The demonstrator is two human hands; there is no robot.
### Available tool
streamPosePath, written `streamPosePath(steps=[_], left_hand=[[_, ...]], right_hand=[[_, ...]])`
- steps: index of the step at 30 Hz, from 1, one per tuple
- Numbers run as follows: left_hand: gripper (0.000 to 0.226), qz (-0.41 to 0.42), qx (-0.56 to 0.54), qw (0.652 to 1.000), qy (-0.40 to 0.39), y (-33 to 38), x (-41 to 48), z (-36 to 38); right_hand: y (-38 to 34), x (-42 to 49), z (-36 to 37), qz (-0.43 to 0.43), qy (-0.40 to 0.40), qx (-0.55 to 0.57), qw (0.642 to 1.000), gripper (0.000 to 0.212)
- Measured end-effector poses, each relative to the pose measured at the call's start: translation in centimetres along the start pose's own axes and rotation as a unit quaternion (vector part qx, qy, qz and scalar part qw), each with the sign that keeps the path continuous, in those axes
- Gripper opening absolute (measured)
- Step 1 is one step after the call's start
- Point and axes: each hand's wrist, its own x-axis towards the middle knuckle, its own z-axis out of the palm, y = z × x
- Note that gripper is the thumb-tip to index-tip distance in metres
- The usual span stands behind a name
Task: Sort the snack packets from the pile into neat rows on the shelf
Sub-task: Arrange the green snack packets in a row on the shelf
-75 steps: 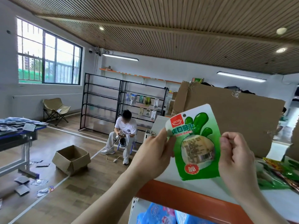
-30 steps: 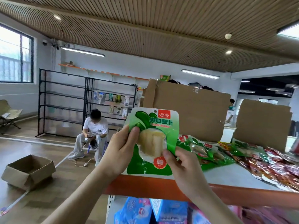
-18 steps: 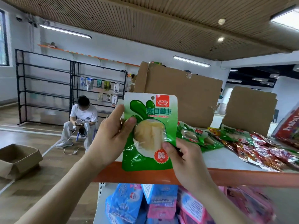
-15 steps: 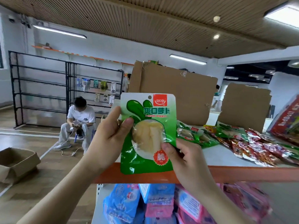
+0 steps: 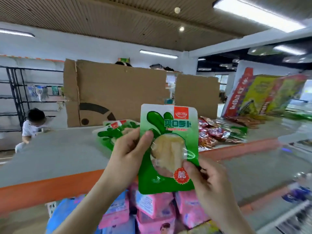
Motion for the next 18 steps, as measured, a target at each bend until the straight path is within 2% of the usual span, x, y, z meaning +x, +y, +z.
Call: streamPosePath(steps=[3,6,9,12,16,18], left_hand=[[0.036,-0.027,-0.031,0.999,-0.018,-1.4,-0.1,4.9],[0.041,-0.039,-0.033,0.998,-0.041,-2.3,-0.3,10.2],[0.041,-0.036,-0.037,0.997,-0.057,-3.1,0.1,15.2],[0.054,-0.009,-0.024,0.997,-0.068,-3.6,0.6,19.9],[0.049,0.013,-0.040,0.997,-0.057,-3.7,0.5,26.1],[0.048,0.016,-0.048,0.996,-0.077,-3.6,0.1,29.2]], right_hand=[[1.7,-1.4,-4.7,0.015,0.033,-0.021,0.999,0.029],[3.5,-2.9,-9.3,0.042,0.055,-0.036,0.997,0.038],[5.2,-4.0,-13.8,0.060,0.070,-0.034,0.995,0.032],[6.5,-5.1,-18.2,0.071,0.083,-0.020,0.994,0.046],[8.3,-6.8,-23.4,0.087,0.113,-0.028,0.989,0.074],[9.2,-7.6,-25.8,0.104,0.133,-0.012,0.986,0.075]])
